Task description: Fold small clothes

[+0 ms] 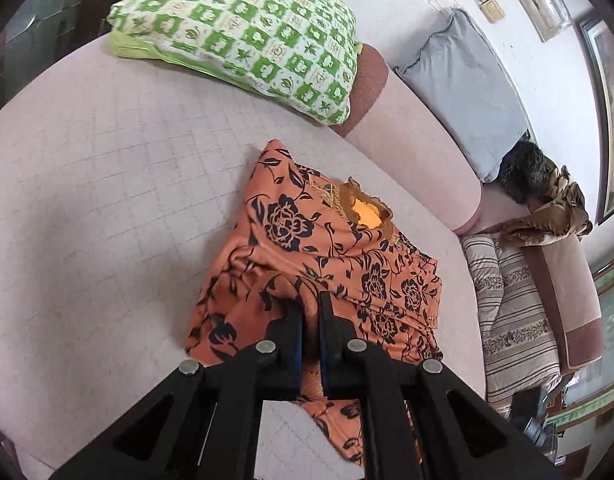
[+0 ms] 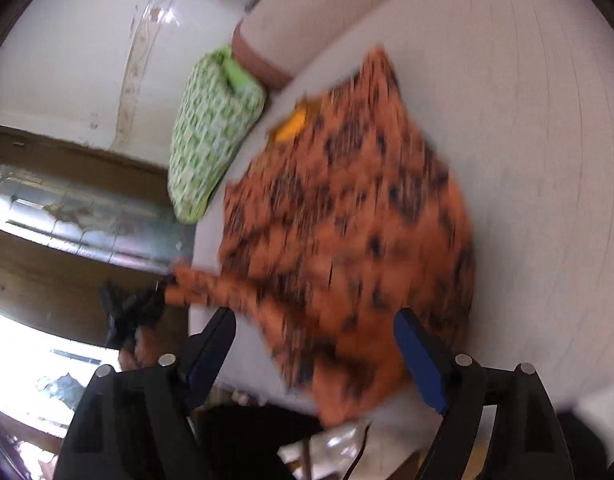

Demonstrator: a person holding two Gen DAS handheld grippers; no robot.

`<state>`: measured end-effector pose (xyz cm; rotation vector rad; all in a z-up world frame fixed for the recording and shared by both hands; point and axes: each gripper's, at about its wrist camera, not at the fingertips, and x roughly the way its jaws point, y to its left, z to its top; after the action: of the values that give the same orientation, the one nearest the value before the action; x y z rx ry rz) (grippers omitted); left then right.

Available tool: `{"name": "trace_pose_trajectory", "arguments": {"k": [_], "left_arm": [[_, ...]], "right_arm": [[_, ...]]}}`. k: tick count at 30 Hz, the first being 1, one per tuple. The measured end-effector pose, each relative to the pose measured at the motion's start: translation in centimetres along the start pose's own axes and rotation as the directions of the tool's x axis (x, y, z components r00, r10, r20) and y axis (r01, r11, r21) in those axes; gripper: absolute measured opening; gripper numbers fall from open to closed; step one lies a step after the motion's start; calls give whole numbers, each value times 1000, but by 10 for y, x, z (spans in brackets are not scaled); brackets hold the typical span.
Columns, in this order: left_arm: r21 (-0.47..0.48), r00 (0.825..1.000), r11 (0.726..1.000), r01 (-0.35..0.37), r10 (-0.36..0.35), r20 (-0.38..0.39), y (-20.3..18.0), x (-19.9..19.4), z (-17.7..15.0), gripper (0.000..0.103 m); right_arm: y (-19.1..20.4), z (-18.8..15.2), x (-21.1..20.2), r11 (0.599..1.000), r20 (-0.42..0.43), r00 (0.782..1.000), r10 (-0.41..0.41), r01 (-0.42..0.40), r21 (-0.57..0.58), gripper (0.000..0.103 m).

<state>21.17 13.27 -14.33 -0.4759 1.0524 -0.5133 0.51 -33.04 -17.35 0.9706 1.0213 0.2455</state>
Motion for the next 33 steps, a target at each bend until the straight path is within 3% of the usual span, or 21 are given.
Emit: {"name": "trace_pose_trajectory", "arguments": {"k": [1,3,7,9,10,12,14,16,17,18,20,26,28,30,33], "left_arm": [[1,1000,1000,-2,2,0,0,-4,-2,6],[20,1000,1000,-10,10,0,-6,-13,-8,6],[43,1000,999,-14,14,7,-15,-28,-21,6],[45,1000,999,-17,17,11,-16,-33,-26,6],[40,1000,999,-15,15,12,-16,-34,-28,6],[23,1000,1000,-8,8,14,-12,-38,-33,6],[9,1000,1000,-3,3,14,-7,-41,-36,6],[-3,1000,1000,-3,3,12,-3,-43,-37,6],[-8,1000,1000,-2,2,12,0,-44,-37,6],[-12,1000,1000,-1,1,12,4,-45,-37,6],[-19,1000,1000,1,0,9,12,-45,-35,6],[-67,999,996,54,-54,-5,25,-34,-19,6],[-73,997,994,80,-81,-5,19,-28,-4,6],[-59,996,994,88,-89,-3,11,-22,12,6],[-33,997,996,77,-77,-1,-1,-12,29,6]], "right_arm": [[-2,-12,1,1000,-20,1000,-16,16,8,84],[2,-31,0,990,7,991,-137,137,-38,84],[34,-34,2,946,72,962,-262,271,-179,84],[56,-33,12,899,113,936,-333,351,-263,84],[68,-35,21,856,133,914,-382,405,-321,84],[78,-40,39,796,113,887,-447,452,-402,83],[76,-43,63,764,75,871,-486,465,-447,81],[68,-48,82,689,61,820,-569,516,-509,54],[59,-50,92,644,44,784,-620,540,-541,31],[50,-50,93,655,10,779,-627,534,-534,30],[36,-45,74,722,-29,809,-588,508,-469,28],[23,3,-18,868,65,896,-440,442,-225,20],[26,30,-38,898,106,913,-394,407,-166,20],[32,54,-42,908,139,916,-375,394,-145,19],[44,83,-23,904,110,917,-382,396,-161,20]]}}
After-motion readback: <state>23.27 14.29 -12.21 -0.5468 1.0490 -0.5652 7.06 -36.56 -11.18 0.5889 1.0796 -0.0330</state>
